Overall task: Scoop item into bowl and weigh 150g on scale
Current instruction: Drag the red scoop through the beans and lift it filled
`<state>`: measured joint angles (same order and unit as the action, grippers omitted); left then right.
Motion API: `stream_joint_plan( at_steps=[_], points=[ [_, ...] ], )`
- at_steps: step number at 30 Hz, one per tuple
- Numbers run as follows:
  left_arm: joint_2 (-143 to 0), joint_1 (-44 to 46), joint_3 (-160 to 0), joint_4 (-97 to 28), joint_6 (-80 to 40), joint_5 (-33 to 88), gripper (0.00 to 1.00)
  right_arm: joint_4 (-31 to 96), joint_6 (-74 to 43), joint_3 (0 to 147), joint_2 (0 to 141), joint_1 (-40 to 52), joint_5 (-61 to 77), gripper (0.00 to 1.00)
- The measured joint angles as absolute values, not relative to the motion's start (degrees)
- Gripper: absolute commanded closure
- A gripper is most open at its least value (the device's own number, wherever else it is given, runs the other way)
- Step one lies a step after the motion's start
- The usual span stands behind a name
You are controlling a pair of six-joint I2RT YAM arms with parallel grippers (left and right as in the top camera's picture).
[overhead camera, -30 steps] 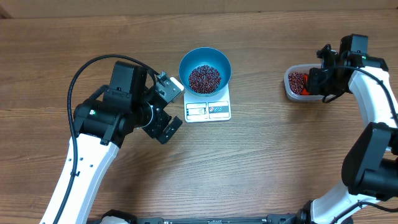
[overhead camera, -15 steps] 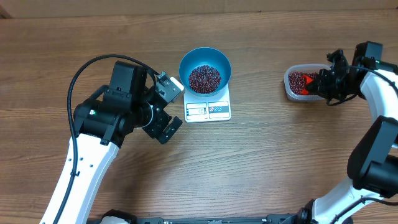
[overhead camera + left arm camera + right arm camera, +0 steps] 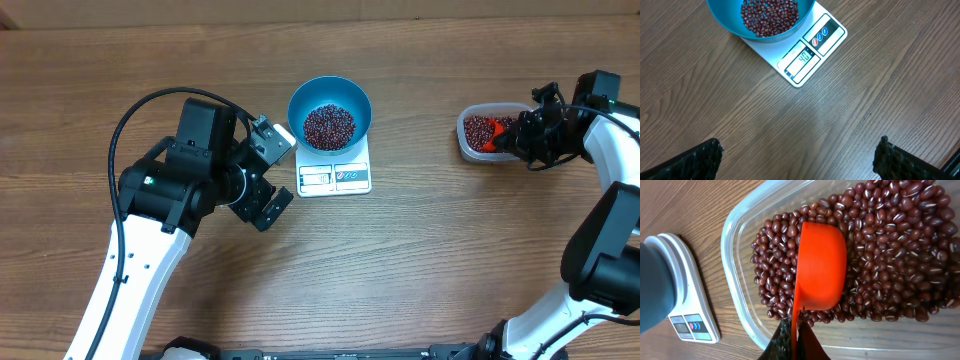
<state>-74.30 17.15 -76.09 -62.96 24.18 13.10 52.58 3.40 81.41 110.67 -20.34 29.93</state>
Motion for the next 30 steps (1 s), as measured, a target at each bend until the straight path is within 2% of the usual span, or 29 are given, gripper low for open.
stream_joint_plan(
  at_steps=[15,19,30],
  points=[
    [-74.3,17.1,-76.1,-63.0,24.2,13.1,0.0,52.5,-1.8,81.4,112.5,-21.1,31.7,0.96],
    [-74.3,17.1,-76.1,-63.0,24.2,13.1,0.0,52.5,-6.0,81.4,113.1,-22.5,33.6,0.96],
    [-74.3,17.1,-76.1,-63.0,24.2,13.1,0.0,53.8,-8.6,81.2,114.2,-27.7,41.1,0.96]
  ],
)
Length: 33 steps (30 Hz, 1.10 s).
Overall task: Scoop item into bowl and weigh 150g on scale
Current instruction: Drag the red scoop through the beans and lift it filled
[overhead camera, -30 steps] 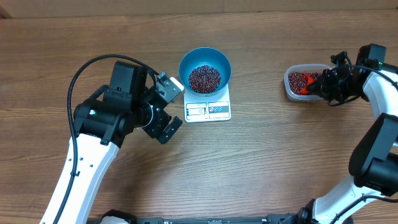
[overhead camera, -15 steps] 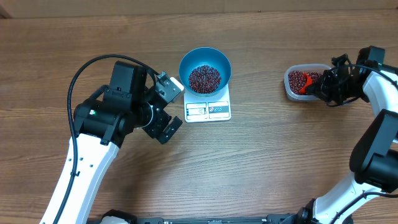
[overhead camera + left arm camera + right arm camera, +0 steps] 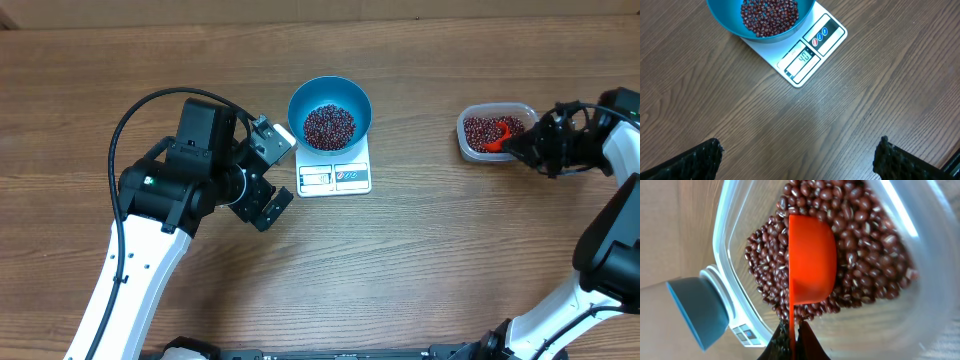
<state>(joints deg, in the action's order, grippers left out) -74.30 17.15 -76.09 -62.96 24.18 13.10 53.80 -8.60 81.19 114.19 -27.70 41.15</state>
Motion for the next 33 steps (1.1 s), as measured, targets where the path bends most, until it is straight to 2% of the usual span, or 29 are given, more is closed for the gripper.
stream_joint_plan(
  at_steps=[25,33],
  points=[
    [-74.3,17.1,-76.1,-63.0,24.2,13.1,0.0,56.6,-5.3,81.0,114.8,-30.7,49.6,0.96],
    [-74.3,17.1,-76.1,-63.0,24.2,13.1,0.0,58.5,-1.0,81.0,114.8,-33.1,52.6,0.96]
  ],
)
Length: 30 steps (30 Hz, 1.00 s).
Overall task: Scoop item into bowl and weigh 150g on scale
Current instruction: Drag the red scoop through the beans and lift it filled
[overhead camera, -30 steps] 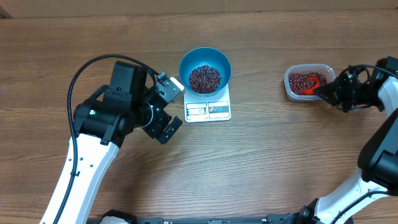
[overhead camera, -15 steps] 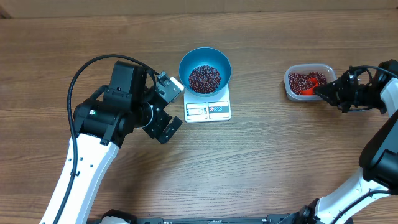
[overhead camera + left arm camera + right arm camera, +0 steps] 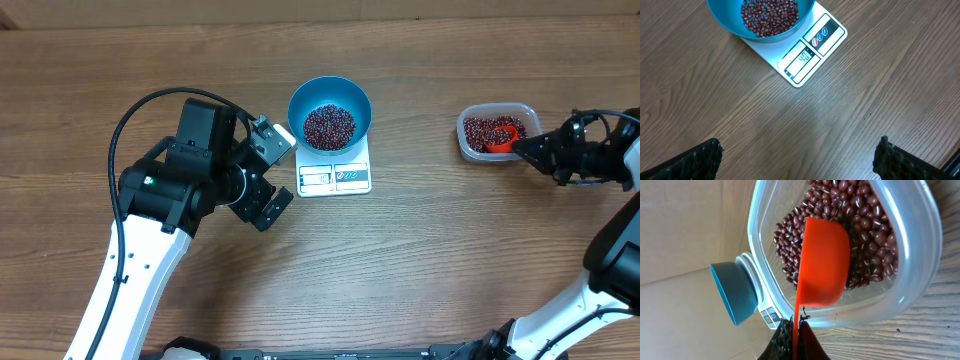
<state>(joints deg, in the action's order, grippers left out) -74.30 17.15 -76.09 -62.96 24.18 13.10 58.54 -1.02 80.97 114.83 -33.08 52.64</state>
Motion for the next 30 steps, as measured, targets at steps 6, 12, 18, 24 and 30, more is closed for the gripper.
stream_joint_plan(
  at_steps=[6,12,18,24,30],
  points=[
    [-74.3,17.1,-76.1,-63.0,24.2,13.1,0.0,58.8,0.9,81.0,114.8,-34.4,55.8,0.96],
    [-74.3,17.1,-76.1,-63.0,24.2,13.1,0.0,59.5,2.2,81.0,114.8,-34.9,56.7,0.96],
    [-74.3,17.1,-76.1,-63.0,24.2,13.1,0.0,60.3,2.9,81.0,114.8,-34.9,58.1,0.96],
    [-74.3,17.1,-76.1,-63.0,24.2,13.1,0.0,60.7,4.8,81.0,114.8,-34.9,63.2,0.96],
    [-74.3,17.1,-76.1,-63.0,24.2,13.1,0.0,61.6,6.5,81.0,114.8,-34.9,64.8,0.96]
  ],
)
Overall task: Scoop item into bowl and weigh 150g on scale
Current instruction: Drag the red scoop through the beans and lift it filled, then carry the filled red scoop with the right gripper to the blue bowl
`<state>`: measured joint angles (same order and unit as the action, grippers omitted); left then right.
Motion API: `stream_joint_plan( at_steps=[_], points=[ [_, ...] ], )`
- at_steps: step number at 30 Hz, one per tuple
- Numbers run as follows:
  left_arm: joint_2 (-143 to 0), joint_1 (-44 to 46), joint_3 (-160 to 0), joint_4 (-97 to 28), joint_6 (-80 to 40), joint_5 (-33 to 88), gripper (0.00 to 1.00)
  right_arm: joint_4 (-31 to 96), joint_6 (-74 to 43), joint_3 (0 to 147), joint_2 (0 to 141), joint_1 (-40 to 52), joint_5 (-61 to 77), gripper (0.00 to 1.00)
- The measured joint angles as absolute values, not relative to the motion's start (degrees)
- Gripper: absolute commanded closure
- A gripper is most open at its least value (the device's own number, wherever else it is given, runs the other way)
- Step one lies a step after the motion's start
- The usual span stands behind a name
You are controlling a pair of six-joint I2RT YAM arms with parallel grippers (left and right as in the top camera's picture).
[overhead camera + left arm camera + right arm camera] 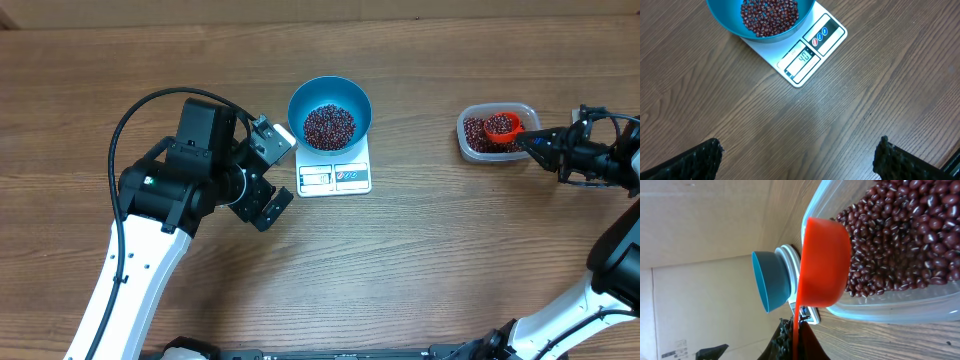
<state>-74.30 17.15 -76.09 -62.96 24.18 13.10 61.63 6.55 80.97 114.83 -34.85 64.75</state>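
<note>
A blue bowl (330,112) holding red beans sits on the white scale (335,176), whose display (802,56) reads 40. At the right a clear container (492,133) holds more red beans. My right gripper (535,141) is shut on the handle of an orange scoop (502,126); the scoop holds beans and is level, raised over the container. In the right wrist view the scoop (822,262) shows from its underside. My left gripper (799,155) hangs open over bare table, below and left of the scale.
The left arm's body (190,165) stands left of the scale. The wooden table (430,250) stretches between scale and container. A cardboard wall (715,280) shows beyond the table in the right wrist view.
The right gripper has drawn back to the right and the scoop has come up out of the beans, now level and filled above the container. The left arm has not moved.
The scoop first lay pushed into the beans in the container. Over the following moments the right wrist tilted and pulled rightward with the scoop still among the beans. Now the scoop is lifted, loaded with beans. The scale has read 40 throughout and the left gripper stayed open.
</note>
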Motion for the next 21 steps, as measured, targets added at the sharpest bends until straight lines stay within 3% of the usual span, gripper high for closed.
stream_joint_plan(
  at_steps=[21],
  points=[
    [-74.3,17.1,-76.1,-63.0,24.2,13.1,0.0,64.4,9.7,81.0,114.8,-34.8,71.0,0.96]
  ],
)
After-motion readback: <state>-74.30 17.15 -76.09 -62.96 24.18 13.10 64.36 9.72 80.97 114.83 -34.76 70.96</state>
